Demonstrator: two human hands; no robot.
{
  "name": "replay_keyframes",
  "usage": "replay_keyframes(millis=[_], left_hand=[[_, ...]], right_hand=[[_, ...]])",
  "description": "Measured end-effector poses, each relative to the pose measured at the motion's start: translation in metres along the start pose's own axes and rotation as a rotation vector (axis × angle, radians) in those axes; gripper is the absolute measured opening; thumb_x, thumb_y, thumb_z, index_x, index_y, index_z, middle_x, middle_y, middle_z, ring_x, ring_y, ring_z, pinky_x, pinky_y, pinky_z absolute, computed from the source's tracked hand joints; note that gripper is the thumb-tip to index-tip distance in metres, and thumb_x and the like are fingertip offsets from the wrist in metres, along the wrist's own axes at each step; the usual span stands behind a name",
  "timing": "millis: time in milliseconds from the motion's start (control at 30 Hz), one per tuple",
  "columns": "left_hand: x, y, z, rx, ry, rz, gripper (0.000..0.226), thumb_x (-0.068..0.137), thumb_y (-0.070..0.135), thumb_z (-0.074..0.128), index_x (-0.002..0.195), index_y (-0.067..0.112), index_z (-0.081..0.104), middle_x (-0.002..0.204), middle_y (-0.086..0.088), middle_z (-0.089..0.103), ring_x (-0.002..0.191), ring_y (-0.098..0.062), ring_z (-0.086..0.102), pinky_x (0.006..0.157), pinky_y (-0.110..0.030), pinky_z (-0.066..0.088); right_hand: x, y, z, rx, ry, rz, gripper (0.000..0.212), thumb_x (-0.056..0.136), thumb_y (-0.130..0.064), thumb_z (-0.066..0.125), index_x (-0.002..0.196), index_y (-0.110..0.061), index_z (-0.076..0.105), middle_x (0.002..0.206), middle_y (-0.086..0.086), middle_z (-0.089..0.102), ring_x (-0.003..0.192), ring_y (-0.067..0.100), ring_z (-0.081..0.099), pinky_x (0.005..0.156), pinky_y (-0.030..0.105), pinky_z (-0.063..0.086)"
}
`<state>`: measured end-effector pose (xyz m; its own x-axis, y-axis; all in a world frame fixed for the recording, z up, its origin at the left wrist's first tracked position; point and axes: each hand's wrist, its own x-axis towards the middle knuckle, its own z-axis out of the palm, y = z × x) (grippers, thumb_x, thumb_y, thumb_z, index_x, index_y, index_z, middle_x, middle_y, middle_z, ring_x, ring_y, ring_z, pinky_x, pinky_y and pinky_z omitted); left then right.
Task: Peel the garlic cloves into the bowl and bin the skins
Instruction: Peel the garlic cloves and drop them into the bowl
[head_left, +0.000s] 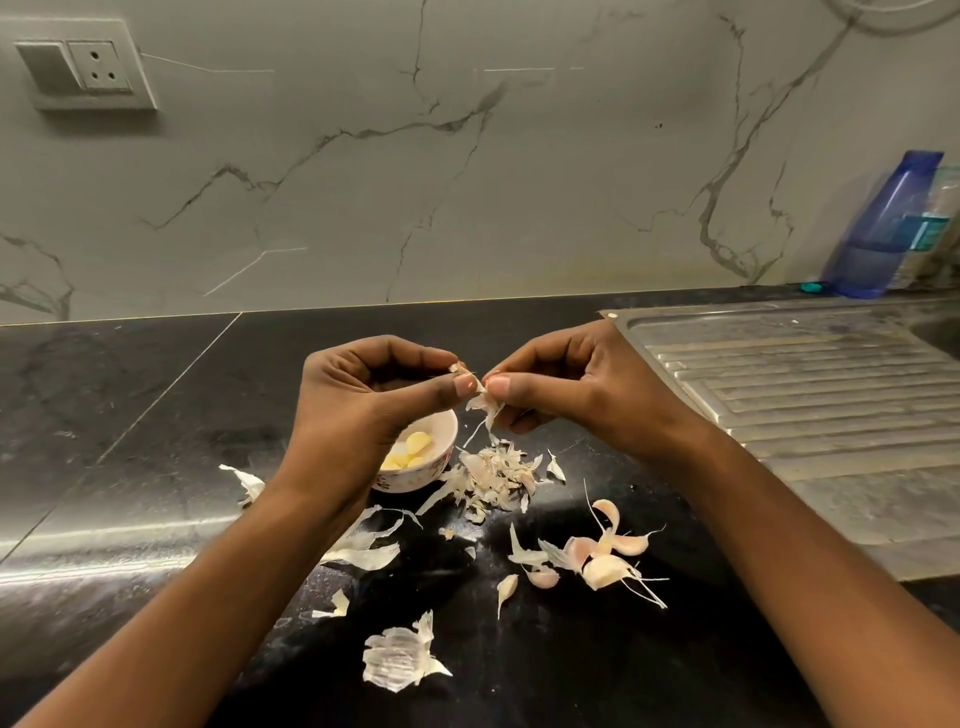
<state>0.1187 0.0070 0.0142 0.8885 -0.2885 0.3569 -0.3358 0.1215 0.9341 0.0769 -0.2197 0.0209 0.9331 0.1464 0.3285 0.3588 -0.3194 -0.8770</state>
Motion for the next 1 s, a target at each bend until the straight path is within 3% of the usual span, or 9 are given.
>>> replay_keyframes(millis=[200,500,767,1000], left_hand=[[0.0,-0.001,-0.001,0.086,0.0,0.04,0.025,0.073,0.01,0.087,0.094,0.001,0.077,0.092,-0.01,0.081,0.088,-0.025,0.079,0.081,-0.032,0.065],[-0.002,0.001,0.002,0.103,0.016,0.052,0.027,0.068,0.019,0.087,0.089,0.005,0.078,0.088,-0.007,0.081,0.085,-0.023,0.078,0.078,-0.029,0.064],[-0.002,0.0,0.004,-0.074,0.022,-0.082,0.033,0.061,0.015,0.087,0.09,0.002,0.077,0.093,-0.018,0.08,0.094,-0.034,0.078,0.089,-0.043,0.064],[-0.001,0.006,0.005,-0.326,-0.013,-0.201,0.022,0.067,0.0,0.076,0.089,-0.001,0.076,0.092,-0.019,0.079,0.088,-0.028,0.079,0.076,-0.029,0.064]], right_hand=[[0.002,0.006,0.005,-0.101,-0.008,-0.043,0.017,0.095,-0.013,0.077,0.108,-0.002,0.08,0.09,0.007,0.081,0.081,0.023,0.079,0.075,0.03,0.065],[0.003,0.011,0.014,-0.173,0.107,-0.148,0.007,0.095,-0.006,0.078,0.094,-0.001,0.082,0.078,0.005,0.079,0.069,0.023,0.078,0.066,0.029,0.064],[0.001,0.011,0.021,-0.194,0.174,-0.191,0.009,0.092,-0.005,0.078,0.084,-0.005,0.081,0.071,0.001,0.076,0.062,0.022,0.074,0.061,0.04,0.066],[0.001,0.01,0.019,-0.095,0.162,-0.189,0.008,0.094,-0.004,0.075,0.088,-0.003,0.08,0.074,0.006,0.077,0.065,0.025,0.075,0.063,0.03,0.063]])
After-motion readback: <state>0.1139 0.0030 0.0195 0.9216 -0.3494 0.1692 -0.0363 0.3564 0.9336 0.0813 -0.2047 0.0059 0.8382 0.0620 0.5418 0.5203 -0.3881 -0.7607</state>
